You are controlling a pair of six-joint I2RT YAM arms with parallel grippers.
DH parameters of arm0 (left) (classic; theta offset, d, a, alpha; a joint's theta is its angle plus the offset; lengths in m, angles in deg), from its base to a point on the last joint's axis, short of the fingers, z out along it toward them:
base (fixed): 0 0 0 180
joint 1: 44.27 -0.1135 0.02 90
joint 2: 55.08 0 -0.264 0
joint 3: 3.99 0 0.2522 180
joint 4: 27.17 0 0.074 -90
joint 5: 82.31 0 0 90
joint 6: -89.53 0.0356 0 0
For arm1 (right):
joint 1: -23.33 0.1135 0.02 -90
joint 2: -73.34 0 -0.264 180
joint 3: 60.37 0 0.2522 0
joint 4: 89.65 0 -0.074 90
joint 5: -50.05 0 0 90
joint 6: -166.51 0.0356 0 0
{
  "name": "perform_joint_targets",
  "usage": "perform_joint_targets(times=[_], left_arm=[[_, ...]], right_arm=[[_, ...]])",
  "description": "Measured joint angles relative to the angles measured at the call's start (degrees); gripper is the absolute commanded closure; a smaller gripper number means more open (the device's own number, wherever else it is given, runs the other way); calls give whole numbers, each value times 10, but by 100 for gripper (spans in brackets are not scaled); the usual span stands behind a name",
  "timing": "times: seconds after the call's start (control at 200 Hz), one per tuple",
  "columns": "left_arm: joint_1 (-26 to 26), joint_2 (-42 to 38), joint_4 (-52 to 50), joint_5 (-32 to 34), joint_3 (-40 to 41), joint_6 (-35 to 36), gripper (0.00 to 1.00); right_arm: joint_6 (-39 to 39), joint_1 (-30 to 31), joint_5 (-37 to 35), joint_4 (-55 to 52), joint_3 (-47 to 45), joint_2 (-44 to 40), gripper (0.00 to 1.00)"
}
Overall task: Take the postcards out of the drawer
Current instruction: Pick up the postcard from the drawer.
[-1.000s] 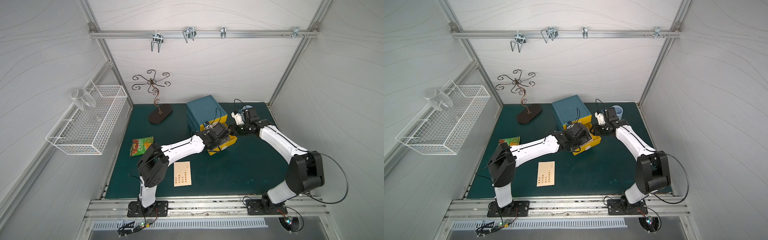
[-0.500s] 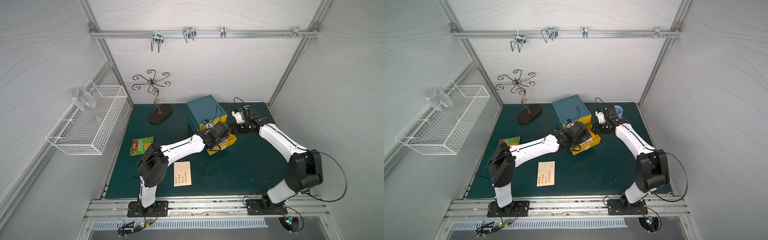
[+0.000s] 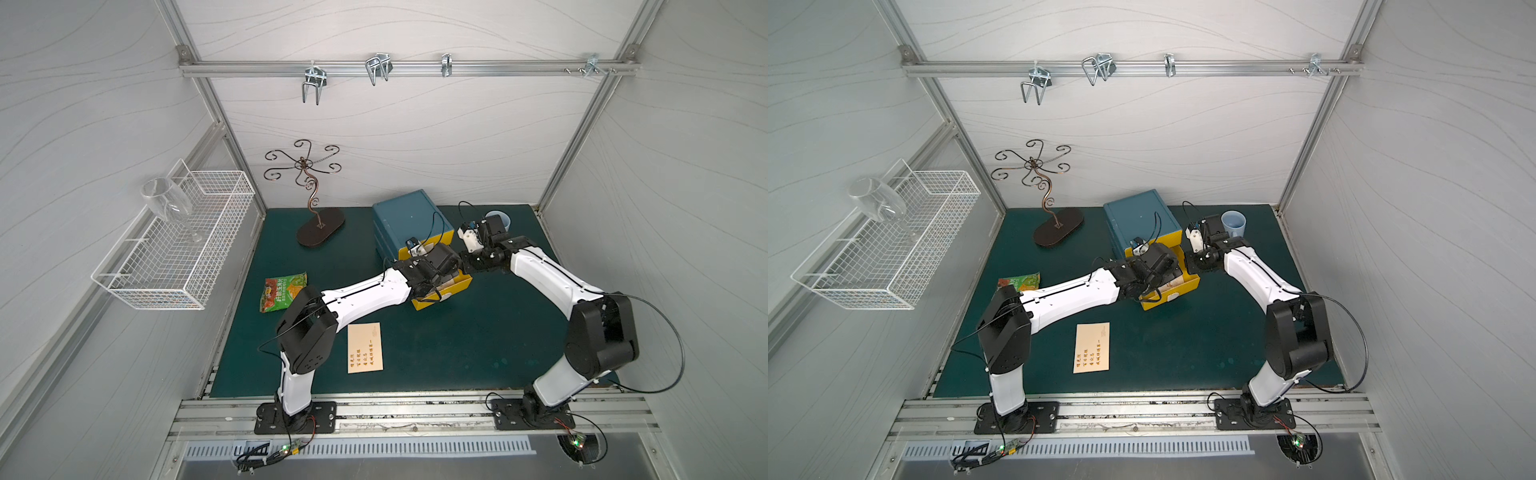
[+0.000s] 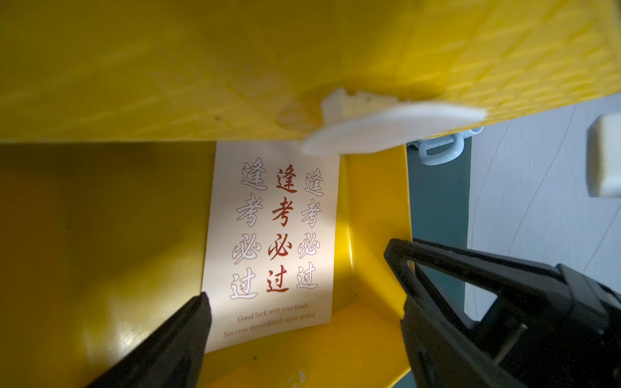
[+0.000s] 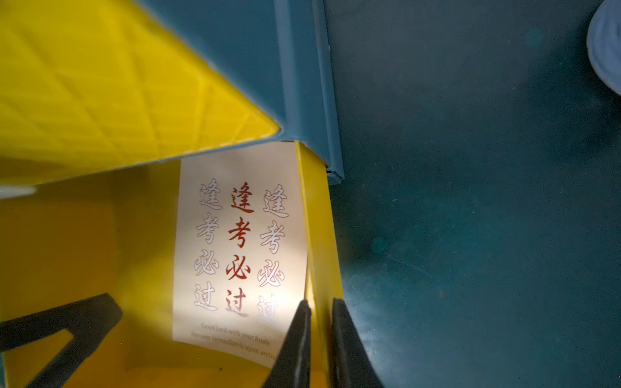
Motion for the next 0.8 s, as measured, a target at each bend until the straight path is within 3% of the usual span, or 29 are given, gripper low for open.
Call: perform_joint_targets(times=[0.37,0.8], left_arm=[[-1,0,-1,7,0,0,6],[-1,0,-1,8,0,1,5]], right_arm=[[-24,7,-13,-6,-13,-10,92],[-30,8,-7,-29,-14,-18,92]])
